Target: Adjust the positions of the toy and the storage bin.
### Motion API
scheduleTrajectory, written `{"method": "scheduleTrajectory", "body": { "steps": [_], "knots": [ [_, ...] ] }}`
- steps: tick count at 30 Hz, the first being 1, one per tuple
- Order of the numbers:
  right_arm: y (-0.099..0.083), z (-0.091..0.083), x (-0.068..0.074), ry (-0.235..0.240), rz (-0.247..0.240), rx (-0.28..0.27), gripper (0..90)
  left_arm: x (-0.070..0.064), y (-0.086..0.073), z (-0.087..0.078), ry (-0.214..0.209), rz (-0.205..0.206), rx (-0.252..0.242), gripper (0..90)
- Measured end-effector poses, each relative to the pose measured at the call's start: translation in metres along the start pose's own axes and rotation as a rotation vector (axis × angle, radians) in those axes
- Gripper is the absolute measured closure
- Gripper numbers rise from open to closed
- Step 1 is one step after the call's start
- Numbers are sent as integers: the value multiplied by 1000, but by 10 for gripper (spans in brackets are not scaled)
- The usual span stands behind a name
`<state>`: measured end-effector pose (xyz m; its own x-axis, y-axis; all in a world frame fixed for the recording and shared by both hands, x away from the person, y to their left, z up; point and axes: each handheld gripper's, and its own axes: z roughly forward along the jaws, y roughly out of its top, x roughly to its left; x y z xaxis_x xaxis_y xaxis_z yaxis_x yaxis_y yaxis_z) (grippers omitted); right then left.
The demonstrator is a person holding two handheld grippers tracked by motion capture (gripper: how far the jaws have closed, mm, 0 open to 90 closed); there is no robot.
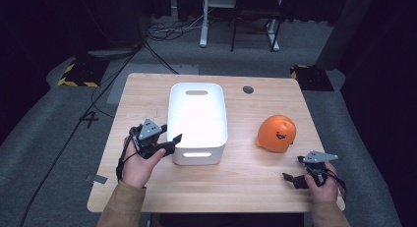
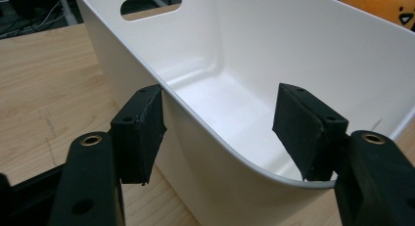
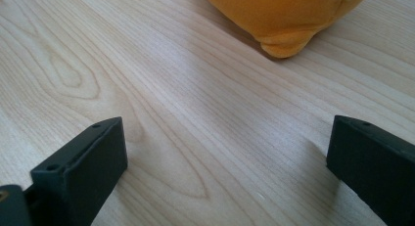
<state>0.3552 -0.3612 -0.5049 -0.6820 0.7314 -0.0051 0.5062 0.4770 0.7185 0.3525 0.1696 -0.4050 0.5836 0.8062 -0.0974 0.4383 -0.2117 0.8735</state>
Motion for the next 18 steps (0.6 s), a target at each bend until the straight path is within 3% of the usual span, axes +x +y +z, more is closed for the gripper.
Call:
{"method": "scheduleTrajectory", "body": {
  "steps": [14, 18],
  "knots": [
    [0, 0, 0, 0, 0, 0, 17, -37, -1, 0, -35, 61, 29, 298],
    [0, 0, 0, 0, -2, -1, 18, -49, -3, 3, -54, 51, 28, 249]
  ]
}}
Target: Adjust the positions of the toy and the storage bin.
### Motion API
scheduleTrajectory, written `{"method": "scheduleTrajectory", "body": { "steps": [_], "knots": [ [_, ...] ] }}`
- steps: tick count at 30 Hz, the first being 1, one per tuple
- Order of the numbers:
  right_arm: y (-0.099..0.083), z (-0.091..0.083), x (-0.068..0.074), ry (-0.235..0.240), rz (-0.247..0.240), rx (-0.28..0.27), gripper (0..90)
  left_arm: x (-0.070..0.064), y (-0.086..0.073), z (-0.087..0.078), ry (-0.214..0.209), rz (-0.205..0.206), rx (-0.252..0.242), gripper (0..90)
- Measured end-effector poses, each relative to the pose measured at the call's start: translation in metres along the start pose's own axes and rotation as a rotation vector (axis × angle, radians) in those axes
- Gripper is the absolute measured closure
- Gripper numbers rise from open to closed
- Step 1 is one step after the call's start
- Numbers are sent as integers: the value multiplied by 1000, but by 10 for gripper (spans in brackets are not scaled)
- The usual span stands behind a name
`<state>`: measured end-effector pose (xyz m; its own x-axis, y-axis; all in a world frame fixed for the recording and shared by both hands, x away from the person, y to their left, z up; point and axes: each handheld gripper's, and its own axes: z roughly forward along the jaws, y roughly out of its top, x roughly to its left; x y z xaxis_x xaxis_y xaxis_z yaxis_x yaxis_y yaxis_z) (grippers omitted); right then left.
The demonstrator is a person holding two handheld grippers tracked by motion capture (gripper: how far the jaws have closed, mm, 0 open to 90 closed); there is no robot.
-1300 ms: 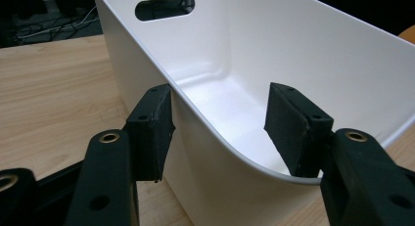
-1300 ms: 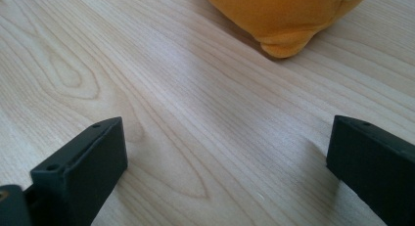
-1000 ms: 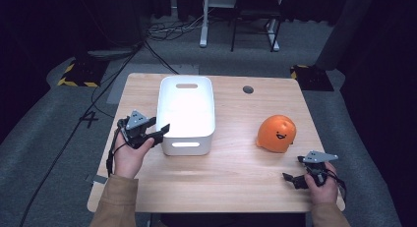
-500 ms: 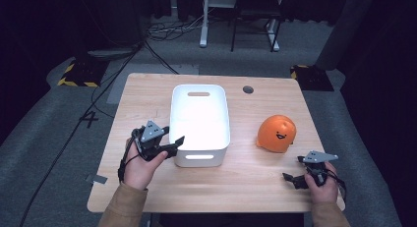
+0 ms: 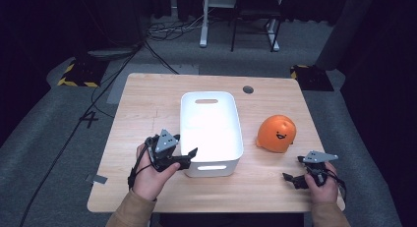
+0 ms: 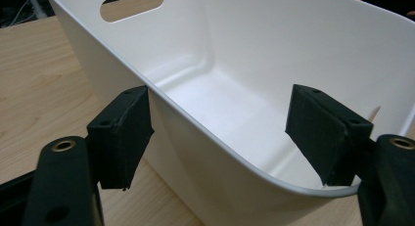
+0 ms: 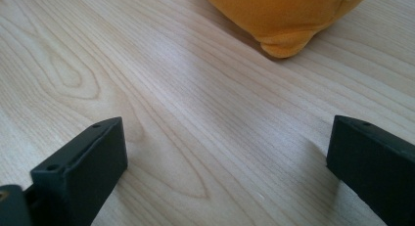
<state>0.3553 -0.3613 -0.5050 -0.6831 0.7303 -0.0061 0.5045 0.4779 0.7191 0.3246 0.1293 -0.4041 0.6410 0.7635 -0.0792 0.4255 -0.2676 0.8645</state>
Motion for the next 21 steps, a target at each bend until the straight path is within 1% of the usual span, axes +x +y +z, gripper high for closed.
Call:
{"method": "scheduleTrajectory", "body": {
  "steps": [1, 2, 4, 5, 6, 7, 9, 11, 16, 18, 21],
  "knots": [
    [0, 0, 0, 0, 1, 0, 18, -3, 0, 1, -4, -4, 1, 242],
    [0, 0, 0, 0, 0, 0, 17, -5, 0, 1, -9, 5, 5, 234],
    [0, 0, 0, 0, 0, 0, 18, -10, 0, 2, -15, -1, 9, 231],
    [0, 0, 0, 0, 0, 0, 18, -11, 0, 2, -17, 9, 12, 231],
    [0, 0, 0, 0, 0, 0, 18, -14, 0, 2, -19, 7, 12, 231],
    [0, 0, 0, 0, 2, 1, 18, -16, 0, 2, -25, 16, 13, 231],
    [0, 0, 0, 0, 1, 0, 18, -21, 0, 1, -32, 12, 17, 231],
    [0, 0, 0, 0, 2, 1, 17, -24, 0, 1, -31, 30, 25, 230],
    [0, 0, 0, 0, -1, 0, 18, -33, 1, 0, -29, 46, 36, 228],
    [0, 0, 0, 0, 0, 0, 18, -37, 1, 0, -27, 51, 41, 228],
    [0, 0, 0, 0, 0, 0, 17, -43, -1, -2, -28, 47, 39, 228]
  ]
}}
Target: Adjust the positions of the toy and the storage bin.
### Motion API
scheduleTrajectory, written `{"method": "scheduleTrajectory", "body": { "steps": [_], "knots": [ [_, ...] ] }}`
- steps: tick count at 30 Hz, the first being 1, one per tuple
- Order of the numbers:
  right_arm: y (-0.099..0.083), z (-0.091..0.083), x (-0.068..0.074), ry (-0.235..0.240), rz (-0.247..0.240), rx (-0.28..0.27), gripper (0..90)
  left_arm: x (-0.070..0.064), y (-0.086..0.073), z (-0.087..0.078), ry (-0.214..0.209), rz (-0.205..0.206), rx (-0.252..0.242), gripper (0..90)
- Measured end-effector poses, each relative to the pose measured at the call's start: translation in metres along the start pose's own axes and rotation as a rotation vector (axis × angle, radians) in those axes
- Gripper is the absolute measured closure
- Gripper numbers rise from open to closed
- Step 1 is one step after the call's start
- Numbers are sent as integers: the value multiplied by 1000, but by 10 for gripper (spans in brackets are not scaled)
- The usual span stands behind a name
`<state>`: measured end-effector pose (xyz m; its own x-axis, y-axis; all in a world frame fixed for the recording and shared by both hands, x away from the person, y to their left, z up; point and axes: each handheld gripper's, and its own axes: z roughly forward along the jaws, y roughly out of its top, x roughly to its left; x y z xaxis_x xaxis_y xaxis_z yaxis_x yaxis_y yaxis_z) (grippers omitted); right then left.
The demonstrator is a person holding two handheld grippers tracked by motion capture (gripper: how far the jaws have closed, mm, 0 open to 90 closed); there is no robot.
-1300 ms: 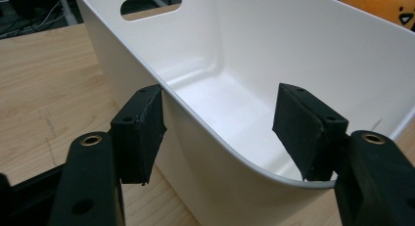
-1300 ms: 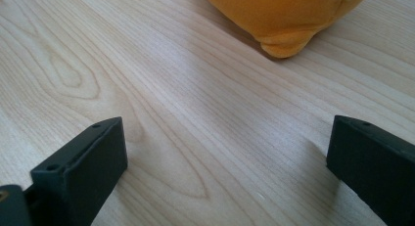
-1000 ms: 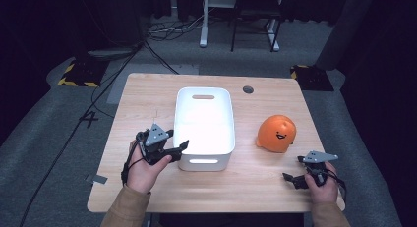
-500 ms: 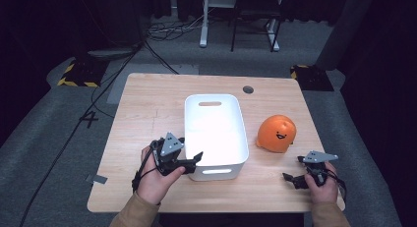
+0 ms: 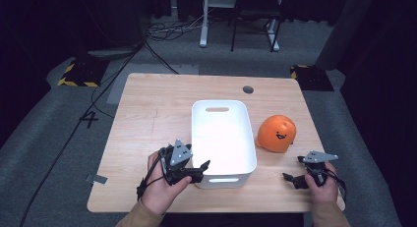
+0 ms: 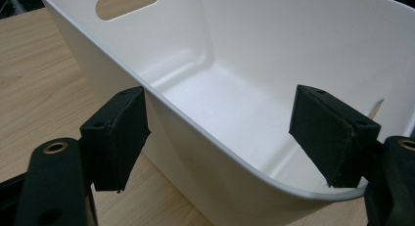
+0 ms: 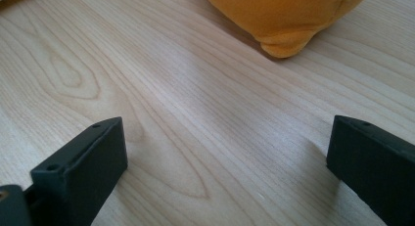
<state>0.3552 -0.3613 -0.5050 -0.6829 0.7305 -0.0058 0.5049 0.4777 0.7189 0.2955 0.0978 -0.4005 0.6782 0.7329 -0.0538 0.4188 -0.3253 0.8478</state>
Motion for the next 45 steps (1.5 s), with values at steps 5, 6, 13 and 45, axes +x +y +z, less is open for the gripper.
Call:
{"method": "scheduleTrajectory", "body": {
  "steps": [5, 6, 13, 45],
  "knots": [
    [0, 0, 0, 0, -1, 0, 18, -10, -2, -1, -13, -5, -6, 228],
    [0, 0, 0, 0, 1, 1, 18, -11, -2, -2, -10, 5, -6, 228],
    [0, 0, 0, 0, 0, 0, 17, -21, -5, -5, -28, 18, -3, 228],
    [0, 0, 0, 2, -1, 2, 18, -12, 0, -27, -51, -40, -95, 228]
  ]
}}
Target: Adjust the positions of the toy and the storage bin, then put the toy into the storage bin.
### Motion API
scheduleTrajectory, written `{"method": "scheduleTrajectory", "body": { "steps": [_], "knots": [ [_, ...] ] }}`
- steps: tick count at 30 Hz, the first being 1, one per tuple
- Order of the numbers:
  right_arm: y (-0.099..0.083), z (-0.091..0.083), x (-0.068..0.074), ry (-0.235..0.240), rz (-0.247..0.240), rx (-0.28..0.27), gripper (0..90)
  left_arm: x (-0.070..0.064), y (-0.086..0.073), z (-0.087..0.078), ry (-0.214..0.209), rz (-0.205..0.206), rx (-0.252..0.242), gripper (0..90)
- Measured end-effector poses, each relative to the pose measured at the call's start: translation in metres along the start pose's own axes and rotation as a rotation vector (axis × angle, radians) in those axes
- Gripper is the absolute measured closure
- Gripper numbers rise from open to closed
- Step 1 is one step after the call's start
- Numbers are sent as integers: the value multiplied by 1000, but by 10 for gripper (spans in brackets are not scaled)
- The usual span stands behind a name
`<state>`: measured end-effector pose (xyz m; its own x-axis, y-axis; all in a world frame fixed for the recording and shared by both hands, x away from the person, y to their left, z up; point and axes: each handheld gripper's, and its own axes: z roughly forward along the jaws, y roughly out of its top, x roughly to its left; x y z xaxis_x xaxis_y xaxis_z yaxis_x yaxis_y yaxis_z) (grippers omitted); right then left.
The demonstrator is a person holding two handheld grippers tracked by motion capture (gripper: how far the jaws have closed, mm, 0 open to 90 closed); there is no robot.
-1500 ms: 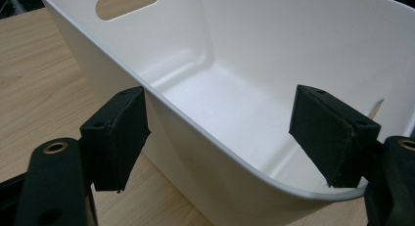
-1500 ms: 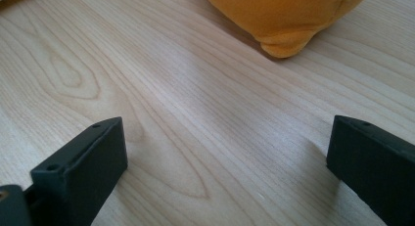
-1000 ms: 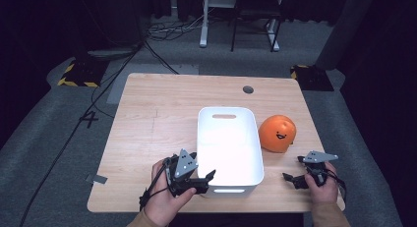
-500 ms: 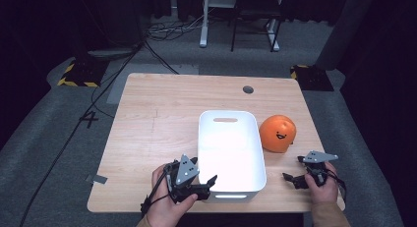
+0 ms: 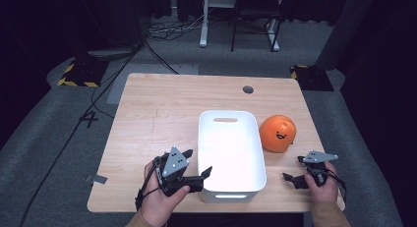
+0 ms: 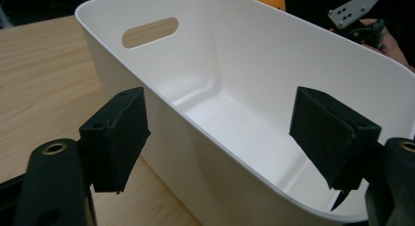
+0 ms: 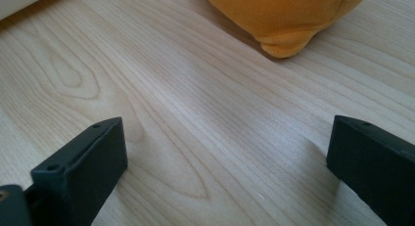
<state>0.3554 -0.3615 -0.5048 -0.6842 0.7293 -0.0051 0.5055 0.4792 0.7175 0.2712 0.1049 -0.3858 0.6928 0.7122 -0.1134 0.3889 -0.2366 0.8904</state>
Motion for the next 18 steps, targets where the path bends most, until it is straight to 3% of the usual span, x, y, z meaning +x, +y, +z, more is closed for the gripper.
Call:
{"method": "scheduleTrajectory", "body": {
  "steps": [7, 18],
  "knots": [
    [0, 0, 0, 1, 2, 1, 17, 19, 6, -14, 58, 29, -27, 240],
    [0, 0, 0, 0, 8, -2, 17, 57, 1, -24, 134, 41, 12, 221]
  ]
}}
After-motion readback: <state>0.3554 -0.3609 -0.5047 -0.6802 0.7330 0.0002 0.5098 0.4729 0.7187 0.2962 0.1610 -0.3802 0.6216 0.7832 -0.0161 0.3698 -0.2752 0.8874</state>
